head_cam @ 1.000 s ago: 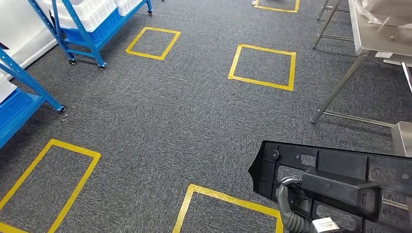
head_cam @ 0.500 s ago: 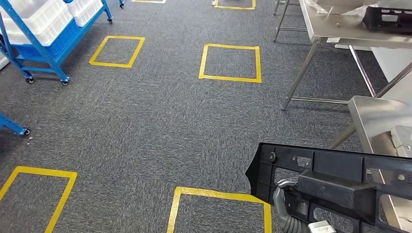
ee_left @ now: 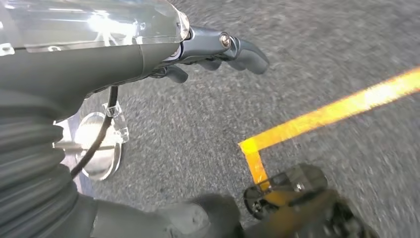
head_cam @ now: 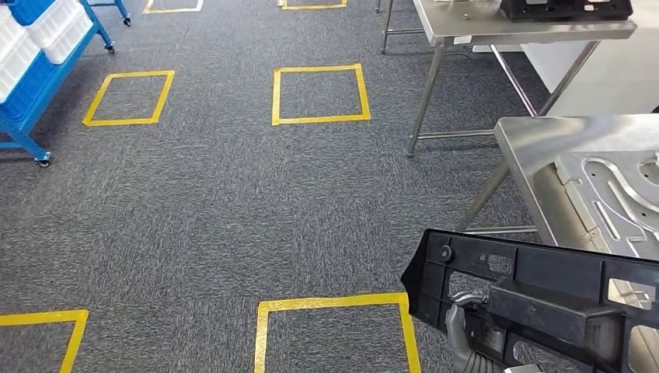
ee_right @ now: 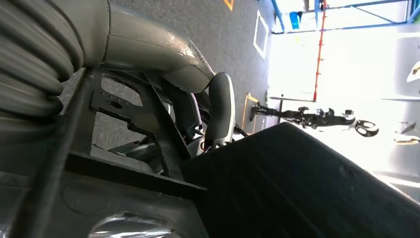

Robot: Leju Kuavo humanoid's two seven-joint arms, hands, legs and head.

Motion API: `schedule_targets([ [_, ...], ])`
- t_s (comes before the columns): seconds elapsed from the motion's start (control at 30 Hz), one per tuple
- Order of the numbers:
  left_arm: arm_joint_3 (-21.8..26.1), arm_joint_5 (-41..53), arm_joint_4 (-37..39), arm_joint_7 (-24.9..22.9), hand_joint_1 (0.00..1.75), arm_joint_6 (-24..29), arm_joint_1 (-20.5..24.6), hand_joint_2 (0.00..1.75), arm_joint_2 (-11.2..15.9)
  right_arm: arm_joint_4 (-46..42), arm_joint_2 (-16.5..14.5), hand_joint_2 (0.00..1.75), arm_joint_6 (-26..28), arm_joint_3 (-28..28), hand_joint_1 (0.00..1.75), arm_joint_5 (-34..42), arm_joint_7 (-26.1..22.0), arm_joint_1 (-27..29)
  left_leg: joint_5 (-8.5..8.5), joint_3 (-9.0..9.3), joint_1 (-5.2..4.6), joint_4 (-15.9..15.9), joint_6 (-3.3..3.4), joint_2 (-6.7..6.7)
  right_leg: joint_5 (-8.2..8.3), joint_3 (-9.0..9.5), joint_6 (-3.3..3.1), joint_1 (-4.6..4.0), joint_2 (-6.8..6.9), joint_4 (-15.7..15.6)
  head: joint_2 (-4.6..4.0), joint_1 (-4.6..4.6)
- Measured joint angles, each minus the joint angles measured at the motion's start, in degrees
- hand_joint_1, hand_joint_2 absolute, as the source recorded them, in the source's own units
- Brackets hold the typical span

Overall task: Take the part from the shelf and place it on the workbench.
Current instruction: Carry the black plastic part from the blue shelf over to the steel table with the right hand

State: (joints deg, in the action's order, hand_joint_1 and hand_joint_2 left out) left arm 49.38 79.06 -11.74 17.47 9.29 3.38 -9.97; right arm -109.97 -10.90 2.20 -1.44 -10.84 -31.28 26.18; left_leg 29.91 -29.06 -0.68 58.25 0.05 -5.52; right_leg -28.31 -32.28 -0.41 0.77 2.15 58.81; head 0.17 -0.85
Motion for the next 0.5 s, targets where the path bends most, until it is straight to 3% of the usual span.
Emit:
schedule_targets([
  [0.03,-0.22,0.17,0.0,0.13,0.0,-0.02,0.05,1.75,-0.05,-0.07,0.0,1.75,-0.09,0.0,1.75,0.05,0.01,0.0,1.15,-0.47,0.16,1.37,-0.33,1.26,0.21,-0.08,-0.35,0.16,-0.56,-0.16,0.0,-0.08],
  [0.1,-0.56,0.29,0.0,0.33,0.0,-0.05,0.14,1.75,-0.18,-0.16,-0.01,1.75,-0.23,0.0,1.75,0.1,0.01,-0.05,4.97,-2.79,0.48,7.41,-0.8,4.0,0.52,-0.31,-0.84,0.21,-1.66,-0.23,0.01,-0.23],
  [0.17,-0.69,0.28,0.0,0.44,0.0,-0.06,0.35,1.75,-0.34,-0.17,-0.01,1.75,-0.32,0.0,1.75,0.14,0.01,-0.03,7.91,-5.56,0.64,14.43,-0.97,4.68,0.66,-0.57,-1.02,0.07,-2.94,-0.13,0.01,-0.23],
  [0.2,-0.74,0.29,0.0,0.44,0.0,-0.07,0.43,1.75,-0.41,-0.17,-0.01,1.75,-0.36,0.0,1.75,0.14,0.01,0.0,7.87,-5.98,0.71,15.81,-0.96,4.81,0.71,-0.63,-1.03,0.02,-3.7,-0.05,0.01,-0.22],
  [0.23,-0.77,0.31,0.0,0.42,0.0,-0.07,0.47,1.75,-0.47,-0.17,-0.01,1.75,-0.38,0.0,1.75,0.15,0.02,0.02,6.61,-5.36,0.77,14.83,-0.88,4.95,0.73,-0.63,-1.01,0.0,-4.52,0.04,0.0,-0.22],
  [0.27,-0.79,0.33,0.0,0.39,0.0,-0.07,0.47,1.75,-0.5,-0.18,-0.01,1.75,-0.41,0.0,1.75,0.15,0.02,0.04,4.47,-3.84,0.84,11.72,-0.74,5.37,0.76,-0.59,-0.96,0.0,-5.37,0.14,0.0,-0.23],
  [0.33,-0.82,0.35,0.0,0.36,0.0,-0.08,0.22,1.75,-0.5,-0.19,-0.01,1.75,-0.43,0.0,1.75,0.15,0.02,0.0,0.83,-0.56,1.0,4.17,-0.37,7.92,0.91,-0.71,-0.66,0.05,-6.93,0.37,0.0,-0.22],
  [0.4,-0.84,0.35,0.0,0.34,0.0,-0.11,0.09,1.75,-0.52,-0.2,-0.01,1.75,-0.43,0.0,1.75,0.15,0.01,-0.01,0.11,0.78,0.99,0.43,-0.04,9.9,1.35,-1.4,0.07,0.17,-8.16,0.51,0.01,-0.23],
  [0.47,-0.87,0.35,0.01,0.33,0.0,-0.16,0.23,1.75,-0.6,-0.26,-0.01,1.75,-0.39,0.0,1.75,0.15,0.01,0.12,0.13,0.84,0.92,-0.37,0.44,9.27,1.96,-2.12,1.07,0.29,-9.24,0.35,0.0,-0.23],
  [0.5,-0.9,0.36,0.01,0.35,0.0,-0.19,0.29,1.75,-0.67,-0.3,0.0,1.75,-0.36,0.0,1.75,0.15,0.02,0.21,-0.16,0.85,0.99,-0.73,0.76,8.62,1.9,-2.42,1.42,0.28,-8.89,0.5,0.0,-0.2],
])
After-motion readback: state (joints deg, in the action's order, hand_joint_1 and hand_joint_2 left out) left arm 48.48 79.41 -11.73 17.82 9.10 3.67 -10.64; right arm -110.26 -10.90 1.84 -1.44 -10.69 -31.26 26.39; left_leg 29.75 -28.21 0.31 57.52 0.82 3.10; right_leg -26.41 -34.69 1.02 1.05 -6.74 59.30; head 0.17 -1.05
